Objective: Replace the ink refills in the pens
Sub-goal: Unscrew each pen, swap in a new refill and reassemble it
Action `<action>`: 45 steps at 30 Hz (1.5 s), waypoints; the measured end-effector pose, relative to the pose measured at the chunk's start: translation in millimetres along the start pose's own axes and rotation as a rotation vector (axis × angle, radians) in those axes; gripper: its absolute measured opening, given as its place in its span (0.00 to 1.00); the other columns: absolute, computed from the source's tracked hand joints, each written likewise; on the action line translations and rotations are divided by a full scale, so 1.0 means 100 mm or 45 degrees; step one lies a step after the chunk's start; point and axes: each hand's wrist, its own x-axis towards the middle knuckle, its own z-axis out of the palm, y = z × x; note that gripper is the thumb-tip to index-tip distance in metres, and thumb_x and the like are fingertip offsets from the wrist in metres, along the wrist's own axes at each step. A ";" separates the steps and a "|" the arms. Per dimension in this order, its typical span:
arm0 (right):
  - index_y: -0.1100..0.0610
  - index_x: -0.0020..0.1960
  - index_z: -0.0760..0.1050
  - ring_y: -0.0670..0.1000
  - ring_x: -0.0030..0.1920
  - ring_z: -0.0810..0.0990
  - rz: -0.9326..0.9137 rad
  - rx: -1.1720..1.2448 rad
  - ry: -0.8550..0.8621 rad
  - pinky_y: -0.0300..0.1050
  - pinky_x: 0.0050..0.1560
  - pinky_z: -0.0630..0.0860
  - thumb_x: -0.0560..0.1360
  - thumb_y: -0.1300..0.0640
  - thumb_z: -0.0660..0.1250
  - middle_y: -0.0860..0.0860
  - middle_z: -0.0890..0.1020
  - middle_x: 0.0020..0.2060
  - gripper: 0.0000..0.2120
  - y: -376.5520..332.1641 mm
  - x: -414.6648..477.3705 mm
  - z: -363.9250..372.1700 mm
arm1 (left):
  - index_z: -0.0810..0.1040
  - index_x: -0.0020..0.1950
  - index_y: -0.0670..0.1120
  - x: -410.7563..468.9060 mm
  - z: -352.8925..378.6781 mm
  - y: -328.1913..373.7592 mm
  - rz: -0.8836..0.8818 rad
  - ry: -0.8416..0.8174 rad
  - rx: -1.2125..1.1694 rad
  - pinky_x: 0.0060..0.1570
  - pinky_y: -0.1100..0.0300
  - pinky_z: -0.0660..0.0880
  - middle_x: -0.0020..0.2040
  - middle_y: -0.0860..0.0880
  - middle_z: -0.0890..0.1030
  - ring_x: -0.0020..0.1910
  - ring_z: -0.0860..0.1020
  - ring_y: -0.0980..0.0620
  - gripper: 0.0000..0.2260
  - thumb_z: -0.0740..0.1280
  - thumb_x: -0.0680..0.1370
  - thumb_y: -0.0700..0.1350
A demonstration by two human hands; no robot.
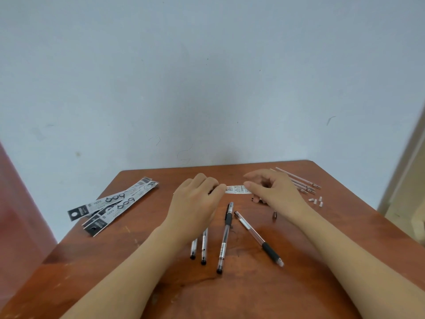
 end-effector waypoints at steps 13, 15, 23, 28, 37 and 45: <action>0.45 0.39 0.78 0.35 0.33 0.78 -0.059 0.115 -0.010 0.33 0.39 0.77 0.73 0.61 0.68 0.41 0.80 0.35 0.11 -0.07 -0.02 0.02 | 0.80 0.52 0.42 -0.01 0.09 0.03 -0.129 -0.083 -0.042 0.36 0.58 0.76 0.40 0.49 0.83 0.38 0.80 0.50 0.18 0.56 0.72 0.48; 0.45 0.39 0.77 0.36 0.30 0.78 -0.053 0.128 -0.003 0.30 0.37 0.75 0.73 0.60 0.67 0.41 0.79 0.35 0.11 -0.09 -0.03 0.02 | 0.80 0.51 0.42 -0.01 0.10 0.01 -0.148 -0.110 -0.154 0.31 0.61 0.76 0.38 0.48 0.81 0.34 0.79 0.51 0.16 0.56 0.72 0.46; 0.48 0.39 0.77 0.39 0.29 0.76 0.063 0.135 0.142 0.29 0.30 0.71 0.75 0.65 0.63 0.50 0.79 0.34 0.13 -0.05 0.02 -0.02 | 0.79 0.53 0.40 -0.03 0.09 -0.02 -0.297 -0.129 -0.267 0.30 0.57 0.77 0.37 0.48 0.80 0.35 0.78 0.50 0.15 0.66 0.67 0.42; 0.52 0.37 0.76 0.39 0.25 0.73 0.100 0.212 0.215 0.32 0.31 0.73 0.73 0.69 0.62 0.47 0.79 0.34 0.14 -0.01 0.04 -0.05 | 0.79 0.53 0.39 -0.03 0.08 -0.04 -0.379 -0.101 -0.276 0.33 0.59 0.74 0.37 0.46 0.80 0.35 0.78 0.49 0.19 0.76 0.64 0.35; 0.50 0.35 0.71 0.50 0.32 0.72 -0.041 0.130 0.301 0.45 0.37 0.72 0.72 0.67 0.66 0.50 0.76 0.33 0.14 -0.01 0.04 -0.06 | 0.79 0.53 0.39 -0.03 0.07 -0.07 -0.415 -0.080 -0.298 0.35 0.58 0.75 0.38 0.46 0.80 0.36 0.78 0.48 0.19 0.76 0.63 0.34; 0.46 0.33 0.74 0.35 0.32 0.73 -0.090 -0.043 0.237 0.26 0.33 0.67 0.71 0.69 0.65 0.43 0.76 0.36 0.19 -0.03 0.02 -0.06 | 0.79 0.53 0.40 -0.04 0.06 -0.10 -0.428 -0.051 -0.344 0.37 0.57 0.74 0.38 0.46 0.80 0.37 0.78 0.48 0.17 0.75 0.65 0.34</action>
